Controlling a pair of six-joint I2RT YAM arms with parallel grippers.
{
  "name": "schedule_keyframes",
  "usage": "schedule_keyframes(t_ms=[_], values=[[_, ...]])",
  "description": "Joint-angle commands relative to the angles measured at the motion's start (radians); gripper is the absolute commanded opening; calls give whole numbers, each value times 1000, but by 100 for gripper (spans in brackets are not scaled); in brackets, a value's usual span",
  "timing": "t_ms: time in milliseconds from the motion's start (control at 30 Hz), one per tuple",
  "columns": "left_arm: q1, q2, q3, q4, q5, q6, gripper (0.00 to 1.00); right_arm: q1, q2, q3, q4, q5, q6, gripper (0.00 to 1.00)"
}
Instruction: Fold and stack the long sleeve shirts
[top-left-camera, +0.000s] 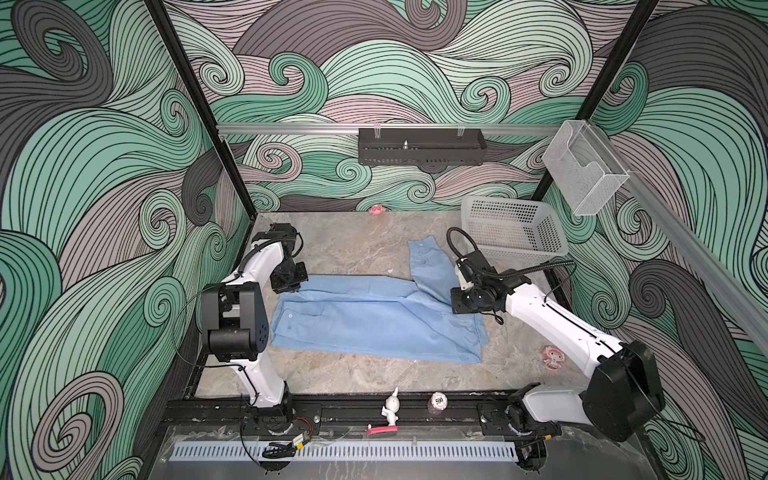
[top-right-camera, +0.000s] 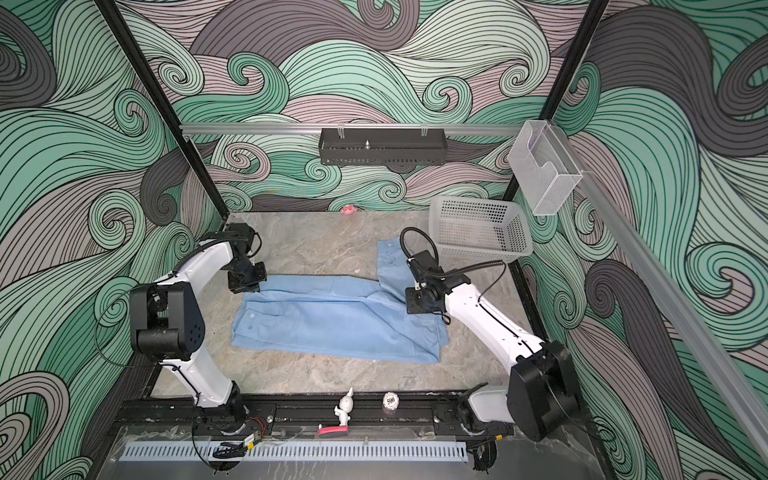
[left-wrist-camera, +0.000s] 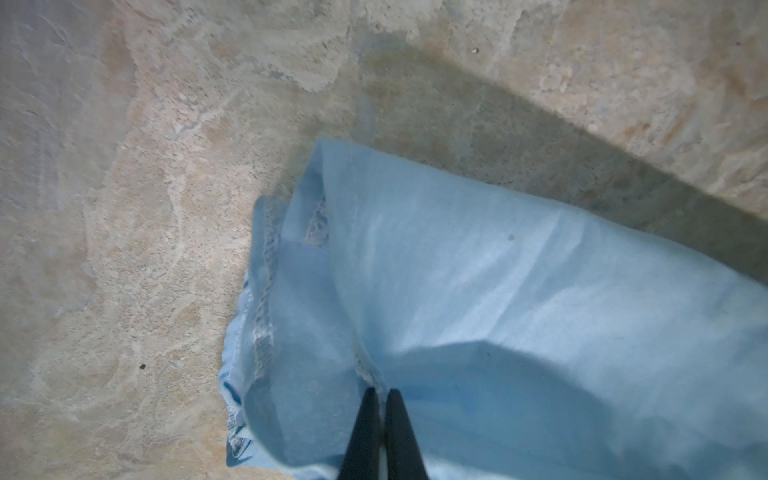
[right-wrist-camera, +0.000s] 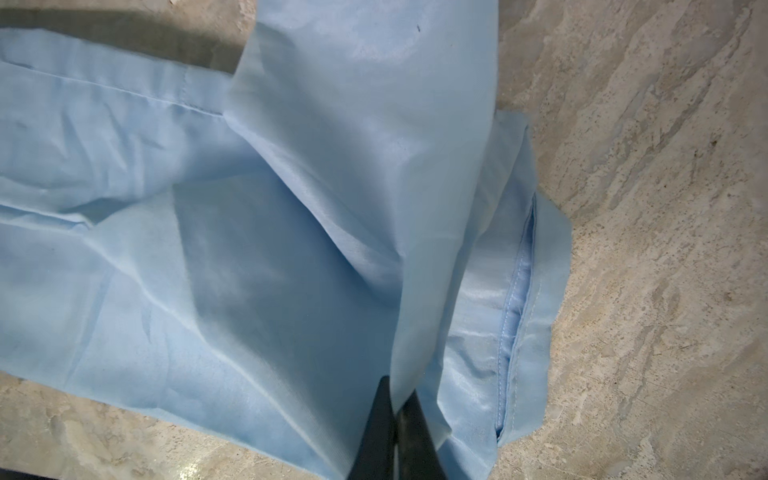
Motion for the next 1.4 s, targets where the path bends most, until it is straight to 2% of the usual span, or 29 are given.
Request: schedule_keyframes(t_ms=[0,333,467,567,600,633,700,767,800,867,933,1067,1233,1367], values=[[3,22,14,-17,-59,-11,0,4,3,-13,-21,52,9,0],[0,78,20,-30,-33,-21,0,25,92,-24,24,55,8,0],[0,82,25,-42,-63,-27,0,50,115,-27,32,49,16,0],[2,60,32,-43,-83,-34,9,58,116,-31,29,49,17,0],[2,48,37,-46,-90,-38,16,59,111,-31,28,48,17,1],[2,35,42,-49,-96,-40,22,59,106,-29,25,49,17,4],[2,-8,52,-46,-102,-49,33,61,89,-25,21,45,17,17],[0,-48,64,-40,-89,-50,40,61,64,-17,18,44,20,30],[0,-64,74,-39,-76,-46,42,61,50,-12,17,45,23,38],[-5,-83,94,-40,-32,-41,43,60,31,4,13,48,29,48],[-19,-88,93,-22,29,-53,43,59,29,27,15,40,39,53],[-82,-27,48,51,136,-118,38,59,114,82,46,-8,63,51],[-120,93,-16,133,208,-191,35,60,271,119,129,-101,103,39],[-95,119,-69,117,117,-208,33,56,357,101,137,-97,98,32]])
